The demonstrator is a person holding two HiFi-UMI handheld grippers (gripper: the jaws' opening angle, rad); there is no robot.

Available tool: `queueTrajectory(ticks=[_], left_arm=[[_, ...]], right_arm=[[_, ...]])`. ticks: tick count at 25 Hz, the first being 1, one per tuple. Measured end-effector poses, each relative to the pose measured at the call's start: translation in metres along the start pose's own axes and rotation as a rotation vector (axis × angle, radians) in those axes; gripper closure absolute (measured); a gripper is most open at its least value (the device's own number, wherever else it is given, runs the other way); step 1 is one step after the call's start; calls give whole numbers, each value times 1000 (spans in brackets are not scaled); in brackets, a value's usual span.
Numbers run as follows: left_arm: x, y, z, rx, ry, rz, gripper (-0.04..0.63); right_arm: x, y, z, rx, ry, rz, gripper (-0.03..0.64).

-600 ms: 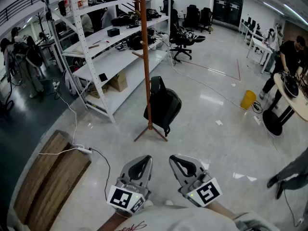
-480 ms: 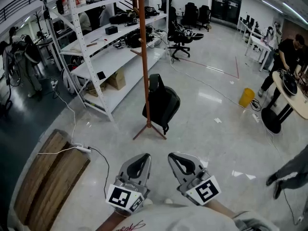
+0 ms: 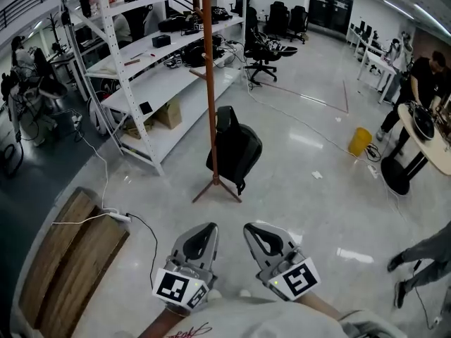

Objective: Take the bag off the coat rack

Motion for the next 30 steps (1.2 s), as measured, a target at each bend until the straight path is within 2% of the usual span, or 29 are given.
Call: queueTrajectory(ticks=[7,12,16,20,23,28,30], left_arm=[[8,1,10,4,-24,-4,577],[16,3,17,11,-50,-4,577],[20,11,19,10,-86,-14,577],[17,18,22,-11,-99,-25,577],[10,20,28,-18,-100,-25,577],[-17,21,49,-27,-88,-17,577],[-32,22,61,-25,-80,-17,577]], right_arm=[[13,0,-5,3,-16,-10,597],[22,-2,-13,29,-31,-99,595],[30,6,-18,15,-66,-102,595],[37,17,-18,-10,-61,-92,595],[43,24,-11,-38,-58,-78,595],[57,25,18,-9,-54,-99,595],[64,31,32,-31,-50,-100,595]])
Point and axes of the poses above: the fingertips, and each gripper's own axes: z forward along the fingers, x to its right, y out of its underside, the point moved 5 cm from there along -z, backward along the fingers, and after that the axes turned 3 degrees about y, right-handed, at the moved point
